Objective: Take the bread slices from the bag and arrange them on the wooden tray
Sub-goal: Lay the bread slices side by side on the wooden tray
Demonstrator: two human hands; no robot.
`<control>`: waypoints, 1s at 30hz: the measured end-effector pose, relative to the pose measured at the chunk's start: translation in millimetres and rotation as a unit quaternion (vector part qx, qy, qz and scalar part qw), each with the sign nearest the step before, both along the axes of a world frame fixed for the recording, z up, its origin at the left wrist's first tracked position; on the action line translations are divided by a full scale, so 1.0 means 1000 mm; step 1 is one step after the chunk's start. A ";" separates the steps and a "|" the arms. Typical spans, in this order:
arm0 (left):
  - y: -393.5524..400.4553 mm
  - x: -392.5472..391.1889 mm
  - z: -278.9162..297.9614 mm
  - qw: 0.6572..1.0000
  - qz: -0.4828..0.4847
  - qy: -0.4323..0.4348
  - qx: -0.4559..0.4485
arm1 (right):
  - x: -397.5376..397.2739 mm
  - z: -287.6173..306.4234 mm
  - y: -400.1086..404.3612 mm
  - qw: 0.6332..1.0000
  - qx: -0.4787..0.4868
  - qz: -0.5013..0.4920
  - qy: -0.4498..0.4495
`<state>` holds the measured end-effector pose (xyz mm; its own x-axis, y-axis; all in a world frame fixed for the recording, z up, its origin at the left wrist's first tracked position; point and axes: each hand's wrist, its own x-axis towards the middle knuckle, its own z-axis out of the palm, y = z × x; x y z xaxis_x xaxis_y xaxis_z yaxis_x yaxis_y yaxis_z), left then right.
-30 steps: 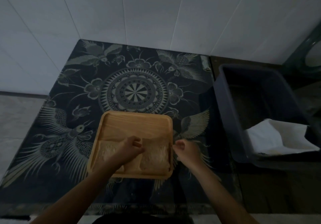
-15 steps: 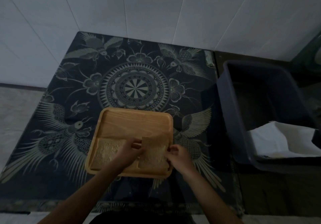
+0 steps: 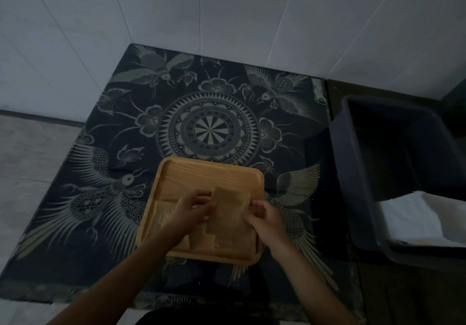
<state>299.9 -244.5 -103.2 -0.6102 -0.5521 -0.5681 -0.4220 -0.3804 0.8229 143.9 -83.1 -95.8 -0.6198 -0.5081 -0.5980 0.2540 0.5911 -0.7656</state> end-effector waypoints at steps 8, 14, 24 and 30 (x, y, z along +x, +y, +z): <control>-0.046 0.014 0.007 1.000 0.014 0.016 0.019 | 0.007 0.000 -0.047 1.000 -0.011 0.020 -0.010; -0.085 0.025 0.004 0.999 0.012 -0.005 -0.037 | 0.016 -0.003 -0.088 0.999 -0.005 0.036 -0.009; -0.135 0.036 -0.023 0.987 0.022 -0.095 -0.124 | 0.031 -0.028 -0.145 0.999 0.015 0.043 0.008; -0.146 0.040 -0.034 0.984 0.008 -0.110 -0.143 | 0.034 -0.045 -0.160 0.998 0.024 0.062 0.018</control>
